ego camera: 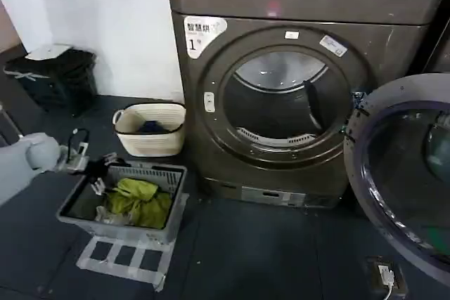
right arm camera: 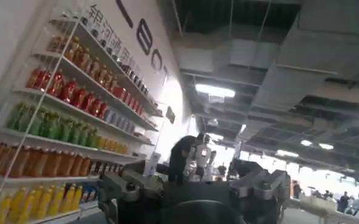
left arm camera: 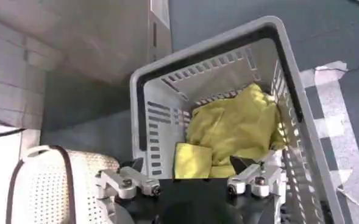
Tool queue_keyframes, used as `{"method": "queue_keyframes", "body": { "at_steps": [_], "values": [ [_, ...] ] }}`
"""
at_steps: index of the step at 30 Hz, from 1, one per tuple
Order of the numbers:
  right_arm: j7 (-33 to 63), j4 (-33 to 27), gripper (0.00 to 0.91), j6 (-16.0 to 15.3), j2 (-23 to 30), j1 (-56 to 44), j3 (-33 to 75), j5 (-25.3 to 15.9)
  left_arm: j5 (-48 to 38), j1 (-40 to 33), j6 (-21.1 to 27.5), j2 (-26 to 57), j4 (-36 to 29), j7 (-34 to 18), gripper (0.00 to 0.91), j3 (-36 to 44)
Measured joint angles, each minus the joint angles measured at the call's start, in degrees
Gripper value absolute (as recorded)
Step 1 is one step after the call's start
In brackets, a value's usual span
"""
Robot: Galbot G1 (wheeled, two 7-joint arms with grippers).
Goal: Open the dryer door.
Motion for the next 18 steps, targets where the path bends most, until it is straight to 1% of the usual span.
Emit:
{"method": "queue_keyframes", "body": {
  "at_steps": [18],
  "values": [
    [-0.1, 0.1, 0.907, 0.0, 0.3, -0.3, 0.1, 0.5, 0.2, 0.4, -0.7, 1.2, -1.7, 0.1, 0.907, -0.2]
  ]
}}
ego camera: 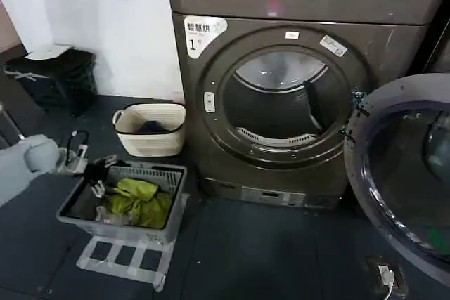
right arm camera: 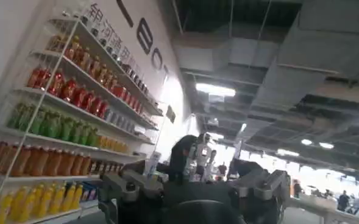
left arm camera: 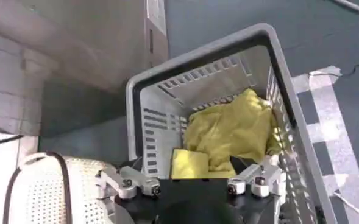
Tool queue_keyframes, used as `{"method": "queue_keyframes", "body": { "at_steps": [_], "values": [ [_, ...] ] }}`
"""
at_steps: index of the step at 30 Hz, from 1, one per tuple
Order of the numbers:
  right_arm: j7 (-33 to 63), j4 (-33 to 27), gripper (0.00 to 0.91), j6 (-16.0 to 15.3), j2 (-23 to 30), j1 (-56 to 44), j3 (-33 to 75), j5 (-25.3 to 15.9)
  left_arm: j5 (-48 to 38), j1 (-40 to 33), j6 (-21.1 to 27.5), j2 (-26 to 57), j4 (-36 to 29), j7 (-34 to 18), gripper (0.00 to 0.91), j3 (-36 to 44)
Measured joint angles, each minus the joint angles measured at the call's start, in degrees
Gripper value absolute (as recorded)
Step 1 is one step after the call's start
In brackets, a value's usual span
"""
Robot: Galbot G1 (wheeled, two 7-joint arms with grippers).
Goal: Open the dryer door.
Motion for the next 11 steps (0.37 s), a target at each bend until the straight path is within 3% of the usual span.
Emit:
{"method": "queue_keyframes", "body": {
  "at_steps": [11],
  "values": [
    [-0.1, 1.2, 0.907, -0.6, 0.1, 0.0, -0.1, 0.9, 1.5, 1.3, -0.5, 0.4, 0.5, 0.1, 0.907, -1.2]
  ]
}}
